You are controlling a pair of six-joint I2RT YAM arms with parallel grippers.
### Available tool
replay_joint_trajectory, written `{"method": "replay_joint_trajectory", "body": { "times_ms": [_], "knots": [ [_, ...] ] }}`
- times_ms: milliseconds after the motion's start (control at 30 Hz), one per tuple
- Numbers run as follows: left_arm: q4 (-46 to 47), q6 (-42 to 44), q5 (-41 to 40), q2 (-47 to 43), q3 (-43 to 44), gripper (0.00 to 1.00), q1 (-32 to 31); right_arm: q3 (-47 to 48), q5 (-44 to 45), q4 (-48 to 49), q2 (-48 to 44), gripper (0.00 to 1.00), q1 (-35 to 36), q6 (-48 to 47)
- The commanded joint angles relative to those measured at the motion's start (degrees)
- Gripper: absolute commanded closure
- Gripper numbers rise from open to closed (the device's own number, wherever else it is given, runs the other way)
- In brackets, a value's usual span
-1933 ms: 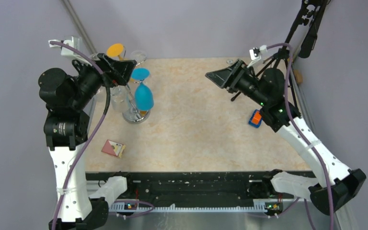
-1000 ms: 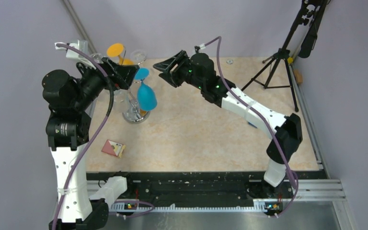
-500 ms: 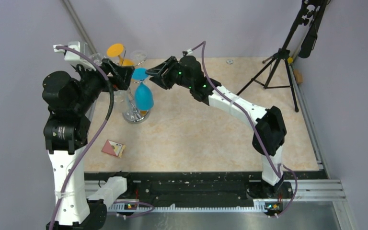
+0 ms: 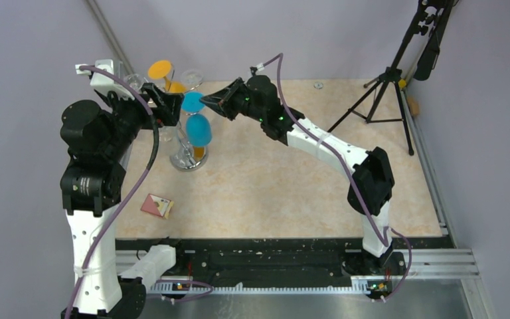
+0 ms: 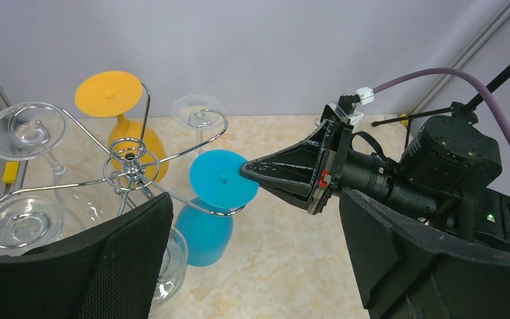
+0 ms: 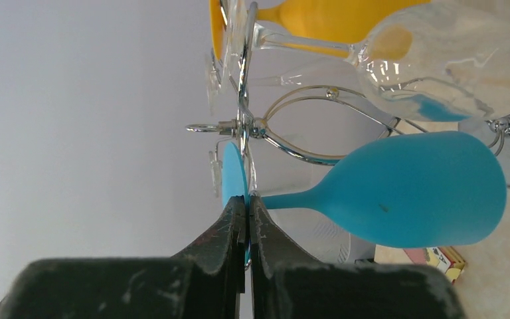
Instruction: Take the wine glass off the wine glass rack
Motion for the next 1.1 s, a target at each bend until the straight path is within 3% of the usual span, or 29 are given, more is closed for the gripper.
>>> {"method": "replay_joint_trajectory", "body": {
  "times_ms": [0,167,300,667,1067],
  "knots": [
    [0.64,1.07,-1.46,-0.78,1.61,0.01,-0.36,3.37,2.47,-0.37,-2.33,1.00,1.41,-2.28],
    [0.44,1.23,-2.22,-1.05,1.44,0.01,-0.54,2.80,3.95,-2.26,-4.26,1.00,1.65,-1.48],
    [0.53,1.32,-2.53,-1.10,1.37,0.01,-0.63,4.83,4.93,-9.20,-5.26,1.00,1.86,-1.71],
    [0.48,0.99,-2.89,-1.07,1.18,0.01,-0.63,9.56,1.80,-15.27,-4.44,1.00,3.01,-1.27],
    [0.51,0.73,-3.02,-1.23,1.01,0.01,-0.63,9.83,2.60,-11.65,-3.94,1.00,4.87,-2.38]
  ]
}}
